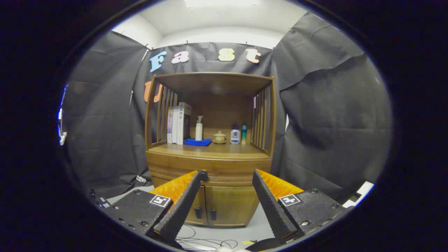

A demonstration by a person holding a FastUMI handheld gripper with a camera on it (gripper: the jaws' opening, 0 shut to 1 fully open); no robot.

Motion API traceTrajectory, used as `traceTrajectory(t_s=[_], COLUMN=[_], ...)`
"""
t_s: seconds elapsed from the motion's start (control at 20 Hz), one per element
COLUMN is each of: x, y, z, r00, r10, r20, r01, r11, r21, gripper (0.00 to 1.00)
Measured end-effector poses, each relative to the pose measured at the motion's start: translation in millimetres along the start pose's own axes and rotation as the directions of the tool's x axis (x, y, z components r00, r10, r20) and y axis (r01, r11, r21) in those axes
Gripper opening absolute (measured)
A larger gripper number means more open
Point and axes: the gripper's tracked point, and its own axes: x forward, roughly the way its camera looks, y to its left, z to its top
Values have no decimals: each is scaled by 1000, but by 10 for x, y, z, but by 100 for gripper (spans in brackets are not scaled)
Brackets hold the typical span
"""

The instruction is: Pull open the drawer, take out the items inside it, and place them on the countertop above the cabinet.

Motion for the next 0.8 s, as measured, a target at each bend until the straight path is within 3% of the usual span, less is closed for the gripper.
traceTrajectory(t_s=[0.8], x=[-69], y=[11], z=[60], r00=[1000], r10=[-7], r20=[3], r01=[7], r11=[1000], r21=[9], gripper=[98])
